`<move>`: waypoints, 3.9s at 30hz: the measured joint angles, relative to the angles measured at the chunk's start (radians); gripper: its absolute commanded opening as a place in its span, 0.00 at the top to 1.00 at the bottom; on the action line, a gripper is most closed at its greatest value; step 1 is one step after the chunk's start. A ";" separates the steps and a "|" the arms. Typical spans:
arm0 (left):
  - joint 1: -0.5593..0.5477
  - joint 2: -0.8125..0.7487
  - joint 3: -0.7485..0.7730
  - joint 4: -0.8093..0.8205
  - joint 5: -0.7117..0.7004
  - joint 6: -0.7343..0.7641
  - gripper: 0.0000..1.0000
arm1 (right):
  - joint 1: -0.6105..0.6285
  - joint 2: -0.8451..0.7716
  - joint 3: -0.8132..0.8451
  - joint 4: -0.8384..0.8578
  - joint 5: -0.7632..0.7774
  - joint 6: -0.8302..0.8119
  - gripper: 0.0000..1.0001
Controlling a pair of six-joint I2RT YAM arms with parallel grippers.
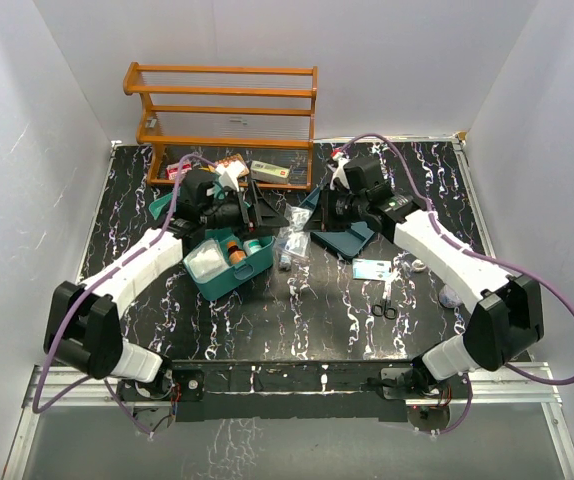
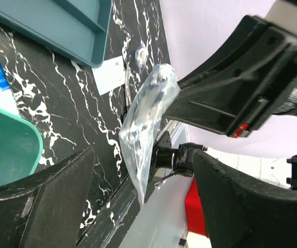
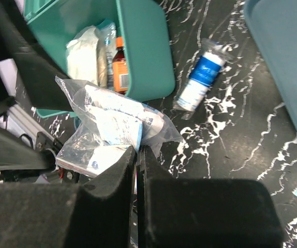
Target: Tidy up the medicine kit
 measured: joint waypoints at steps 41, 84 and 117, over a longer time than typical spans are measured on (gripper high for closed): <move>0.010 -0.206 0.086 -0.363 -0.669 0.109 0.98 | 0.057 -0.033 0.014 0.002 0.098 0.032 0.57; 0.127 -0.090 -0.026 -0.609 -0.833 0.013 0.89 | 0.057 0.029 -0.001 -0.022 0.090 -0.004 0.58; 0.127 -0.025 0.135 -0.809 -0.898 0.045 0.52 | 0.057 0.029 -0.002 -0.021 0.090 0.005 0.59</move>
